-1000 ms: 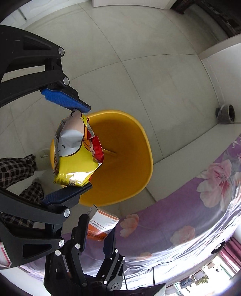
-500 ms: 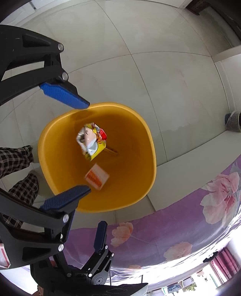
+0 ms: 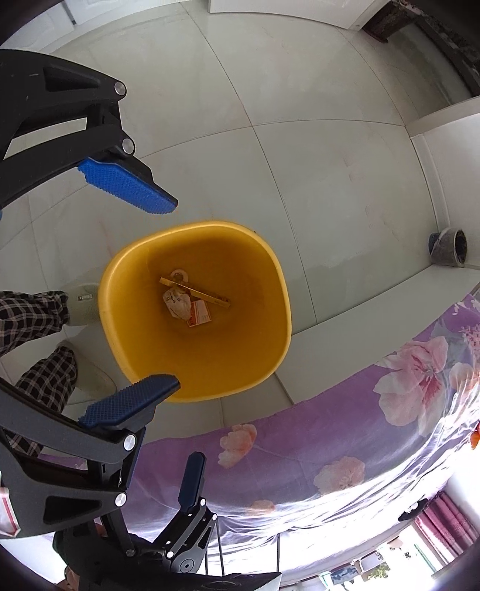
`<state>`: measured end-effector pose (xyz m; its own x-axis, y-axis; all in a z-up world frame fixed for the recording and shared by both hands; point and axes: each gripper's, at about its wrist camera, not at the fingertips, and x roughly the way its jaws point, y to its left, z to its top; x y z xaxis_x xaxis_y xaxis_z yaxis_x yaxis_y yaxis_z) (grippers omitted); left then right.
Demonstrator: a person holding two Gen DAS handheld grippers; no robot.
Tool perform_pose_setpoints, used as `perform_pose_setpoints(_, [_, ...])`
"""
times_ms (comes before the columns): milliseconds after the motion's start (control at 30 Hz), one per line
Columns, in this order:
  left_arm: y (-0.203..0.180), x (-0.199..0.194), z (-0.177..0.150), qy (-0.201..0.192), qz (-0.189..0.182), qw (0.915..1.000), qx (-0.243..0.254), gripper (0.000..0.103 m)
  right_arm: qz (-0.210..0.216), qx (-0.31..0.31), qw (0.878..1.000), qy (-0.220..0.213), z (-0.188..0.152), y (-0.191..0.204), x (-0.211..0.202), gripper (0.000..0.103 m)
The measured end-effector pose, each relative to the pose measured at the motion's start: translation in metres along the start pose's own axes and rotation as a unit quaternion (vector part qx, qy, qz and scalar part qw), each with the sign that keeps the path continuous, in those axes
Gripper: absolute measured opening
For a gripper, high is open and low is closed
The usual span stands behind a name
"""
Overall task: Collect trash
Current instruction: 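Open left tool over yellow bin while right tool drops box in, then move both open tools back over the orange table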
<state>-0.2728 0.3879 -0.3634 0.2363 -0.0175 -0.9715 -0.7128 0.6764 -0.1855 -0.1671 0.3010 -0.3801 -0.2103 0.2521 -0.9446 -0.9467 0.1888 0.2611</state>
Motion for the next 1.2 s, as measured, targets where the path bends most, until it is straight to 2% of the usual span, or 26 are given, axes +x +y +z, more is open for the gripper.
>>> perform_pose_setpoints(433, [-0.028,-0.086,-0.02,-0.02,0.012,0.9989,0.042,0.088,-0.038,0.001,0.997,-0.061,-0.027,0.037,-0.104,0.067])
perform_pose_setpoints(800, [-0.074,-0.16,-0.028,-0.077,0.012,0.9938,0.079,0.088,-0.076,0.058,0.987,-0.131,-0.074,0.064,-0.205,0.068])
perform_pose_setpoints(967, [-0.107,-0.184,-0.038,-0.096,0.004,0.988,0.121,0.088,-0.104,0.089,0.978,-0.155,-0.094,0.062,-0.243,0.068])
perform_pose_setpoints(1200, [-0.166,-0.202,-0.058,-0.109,-0.031,0.9697,0.216,0.089,-0.168,0.156,0.956,-0.183,-0.136,0.044,-0.289,0.068])
